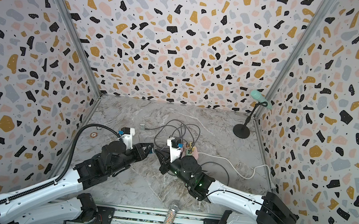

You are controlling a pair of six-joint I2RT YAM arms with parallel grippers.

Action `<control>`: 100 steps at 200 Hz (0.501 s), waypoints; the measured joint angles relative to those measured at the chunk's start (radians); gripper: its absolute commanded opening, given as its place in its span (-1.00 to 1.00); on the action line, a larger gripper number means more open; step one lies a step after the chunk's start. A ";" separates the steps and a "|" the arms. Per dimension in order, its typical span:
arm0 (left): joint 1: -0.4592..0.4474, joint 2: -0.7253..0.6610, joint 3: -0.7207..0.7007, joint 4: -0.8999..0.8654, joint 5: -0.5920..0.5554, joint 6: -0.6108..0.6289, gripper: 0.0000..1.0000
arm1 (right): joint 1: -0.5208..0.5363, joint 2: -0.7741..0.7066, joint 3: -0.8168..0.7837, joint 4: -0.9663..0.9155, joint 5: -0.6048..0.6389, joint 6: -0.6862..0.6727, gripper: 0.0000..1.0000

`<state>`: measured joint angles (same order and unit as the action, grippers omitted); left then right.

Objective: Charge mp3
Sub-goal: Insert the charging cable into the MP3 player.

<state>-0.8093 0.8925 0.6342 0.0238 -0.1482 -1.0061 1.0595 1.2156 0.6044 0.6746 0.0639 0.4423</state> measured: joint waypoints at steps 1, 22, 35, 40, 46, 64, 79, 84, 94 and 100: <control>0.000 0.000 0.000 0.000 0.000 0.000 -0.63 | 0.000 0.000 0.000 0.000 0.000 0.000 -1.00; 0.000 0.000 0.002 -0.001 0.000 0.000 -0.64 | 0.000 -0.005 0.003 -0.014 0.001 -0.006 -1.00; -0.001 0.000 0.002 -0.001 0.000 0.001 -0.64 | 0.000 -0.005 0.006 -0.019 0.001 -0.008 -1.00; -0.001 0.000 0.002 -0.001 0.000 0.001 -0.64 | 0.000 -0.005 0.006 -0.022 0.000 -0.010 -1.00; -0.001 0.000 0.002 -0.001 0.000 0.001 -0.65 | 0.000 -0.005 0.008 -0.024 0.000 -0.011 -1.00; -0.001 0.000 0.002 -0.001 0.000 0.001 -0.65 | 0.000 -0.005 0.014 -0.037 -0.002 -0.016 -1.00; -0.001 0.000 0.002 0.000 0.000 0.001 -0.66 | 0.000 -0.005 0.025 -0.055 -0.003 -0.021 -1.00; -0.001 0.000 0.002 0.000 0.000 0.001 -0.66 | 0.000 -0.005 0.028 -0.061 -0.003 -0.022 -1.00; -0.001 0.000 0.002 -0.001 0.000 0.001 -0.66 | 0.000 -0.003 0.038 -0.079 -0.002 -0.024 -1.00; -0.001 0.000 0.002 0.000 -0.001 0.001 -0.66 | 0.000 -0.002 0.044 -0.086 0.001 -0.025 -1.00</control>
<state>-0.8101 0.8925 0.6365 0.0235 -0.1490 -1.0054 1.0592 1.2133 0.6483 0.5884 0.0647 0.4171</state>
